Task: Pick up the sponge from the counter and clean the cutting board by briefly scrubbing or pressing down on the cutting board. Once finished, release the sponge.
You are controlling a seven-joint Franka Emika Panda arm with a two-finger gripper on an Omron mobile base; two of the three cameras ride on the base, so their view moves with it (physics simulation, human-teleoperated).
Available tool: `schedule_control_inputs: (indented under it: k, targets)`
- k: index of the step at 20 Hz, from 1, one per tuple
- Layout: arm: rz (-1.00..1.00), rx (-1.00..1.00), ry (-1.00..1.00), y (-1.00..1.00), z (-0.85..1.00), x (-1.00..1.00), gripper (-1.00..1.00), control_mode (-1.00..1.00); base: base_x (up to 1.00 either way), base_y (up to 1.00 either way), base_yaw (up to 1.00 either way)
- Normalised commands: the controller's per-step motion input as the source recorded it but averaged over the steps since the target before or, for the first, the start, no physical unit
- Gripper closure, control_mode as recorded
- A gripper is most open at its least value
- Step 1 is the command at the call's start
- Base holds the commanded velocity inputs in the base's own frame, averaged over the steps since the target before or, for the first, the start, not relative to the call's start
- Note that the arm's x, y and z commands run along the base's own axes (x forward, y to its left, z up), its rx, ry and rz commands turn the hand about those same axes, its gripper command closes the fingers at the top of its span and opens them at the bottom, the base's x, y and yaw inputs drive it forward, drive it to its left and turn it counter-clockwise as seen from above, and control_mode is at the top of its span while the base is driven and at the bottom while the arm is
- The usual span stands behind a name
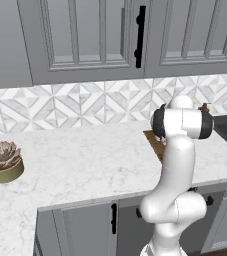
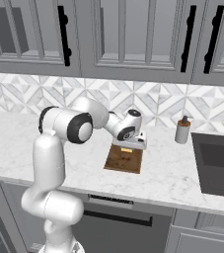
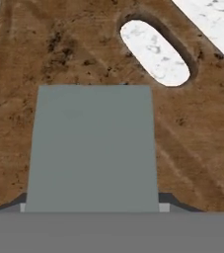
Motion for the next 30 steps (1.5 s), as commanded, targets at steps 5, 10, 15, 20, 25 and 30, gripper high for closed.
schedule_control_inputs:
  k: [5, 10, 15, 20, 25, 30]
  targets:
    - [0.00, 0.00, -0.01, 0.08, -0.76, 0.14, 1.00, -1.00, 0.00, 0.00, 0.00]
    - [0.00, 0.00, -0.06, 0.20, -0.90, 0.04, 1.00, -1.00, 0.00, 0.00, 0.00]
    - [0.00, 0.00, -0.07, 0.17, -0.68, -0.21, 1.00, -1.00, 0.00, 0.00, 0.00]
    - [0.00, 0.00, 0.06, 0.12, -0.09, -0.50, 1.00, -1.00, 0.00, 0.00, 0.00]
    - [0.00, 0.00, 0.11, 0.03, -0.05, -0.91, 1.00, -1.00, 0.00, 0.00, 0.00]
    - [0.00, 0.00, 0.00, 0.02, -0.27, -0.67, 1.00, -1.00, 0.00, 0.00, 0.00]
